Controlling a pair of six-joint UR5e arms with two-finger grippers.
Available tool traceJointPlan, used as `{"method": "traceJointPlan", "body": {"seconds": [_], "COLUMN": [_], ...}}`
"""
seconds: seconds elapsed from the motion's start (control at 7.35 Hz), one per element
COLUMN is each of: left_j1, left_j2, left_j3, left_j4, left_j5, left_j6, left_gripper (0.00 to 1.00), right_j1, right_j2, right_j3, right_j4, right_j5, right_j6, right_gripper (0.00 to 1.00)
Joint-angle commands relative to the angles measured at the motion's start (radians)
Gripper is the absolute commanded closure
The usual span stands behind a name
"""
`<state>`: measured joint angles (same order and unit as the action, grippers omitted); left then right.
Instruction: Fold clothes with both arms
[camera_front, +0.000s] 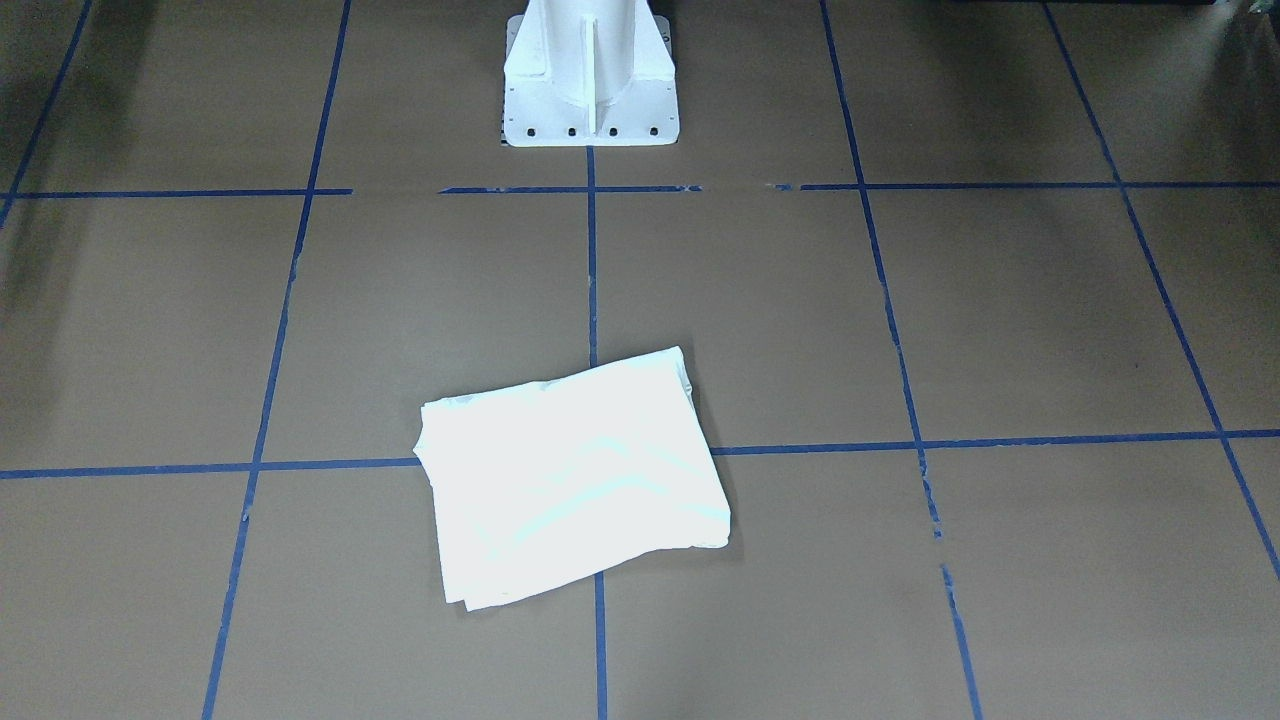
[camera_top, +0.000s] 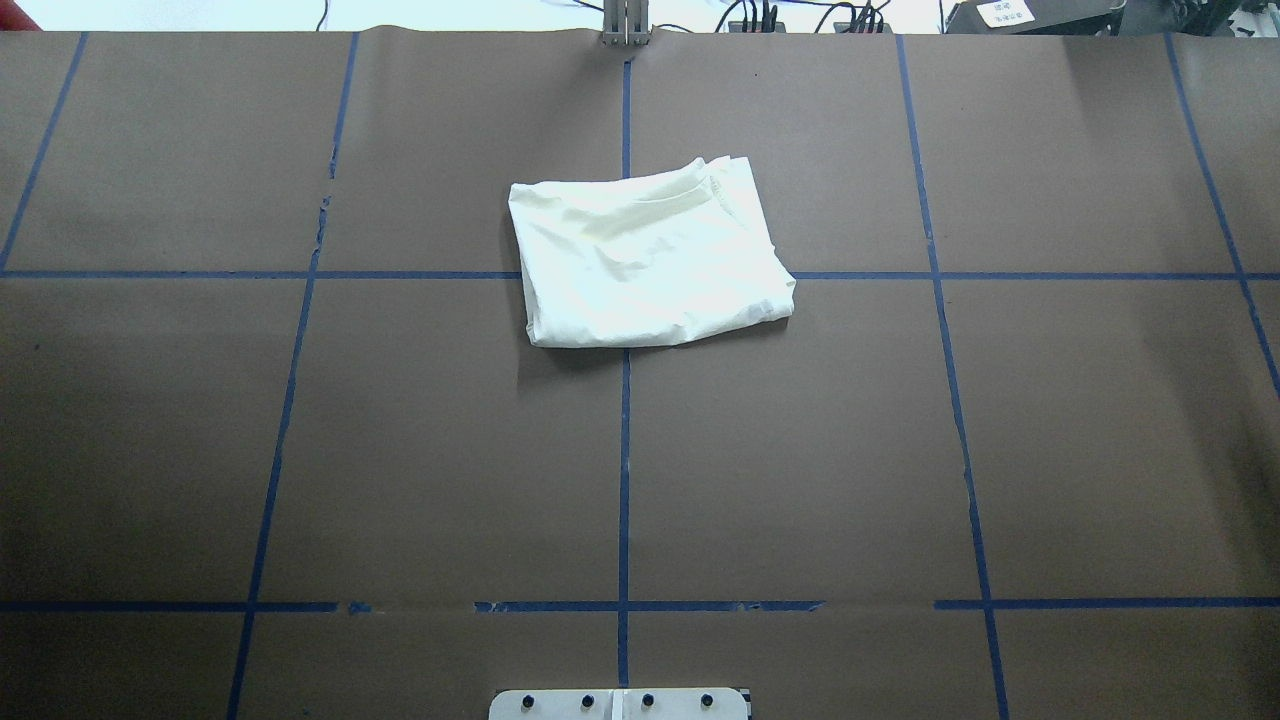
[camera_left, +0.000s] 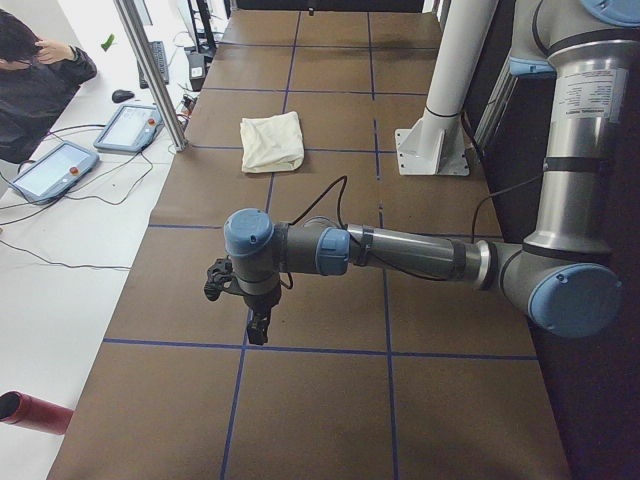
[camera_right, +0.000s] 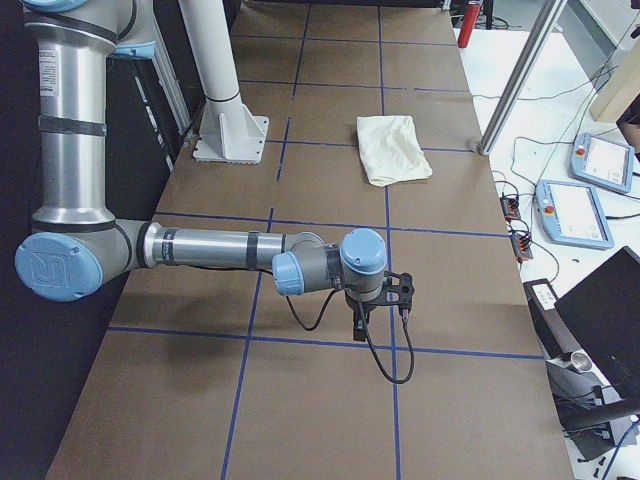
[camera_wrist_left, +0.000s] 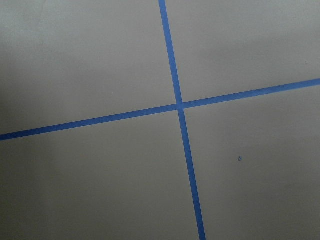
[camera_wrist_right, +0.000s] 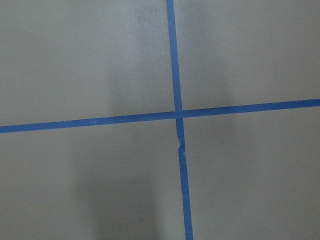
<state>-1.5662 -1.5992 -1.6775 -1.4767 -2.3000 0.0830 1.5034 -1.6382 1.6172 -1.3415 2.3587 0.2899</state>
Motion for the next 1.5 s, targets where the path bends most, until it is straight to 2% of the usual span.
{"method": "traceJointPlan", "body": {"seconds": [0.0,0.27,1.36], "left_j1": [0.0,0.0,0.0], "left_j2": [0.001,0.001,0.001], "left_j3": [-0.001,0.002,-0.002], "left_j4": [-0.001,-0.001,-0.001], "left_j5": [-0.002,-0.031,-0.041], "left_j6": [-0.058,-0.084,-0.1], "left_gripper": [0.0,0.0,0.0], "right_j1": [0.0,0.0,0.001], "right_j2": [-0.006,-0.009,-0.02], "right_j3": [0.003,0.004,0.006], "right_j4": [0.001,0.002,0.002], "right_j5": [0.002,0.033,0.033], "right_j6": [0.0,0.0,-0.001], "right_gripper": [0.0,0.0,0.0]}}
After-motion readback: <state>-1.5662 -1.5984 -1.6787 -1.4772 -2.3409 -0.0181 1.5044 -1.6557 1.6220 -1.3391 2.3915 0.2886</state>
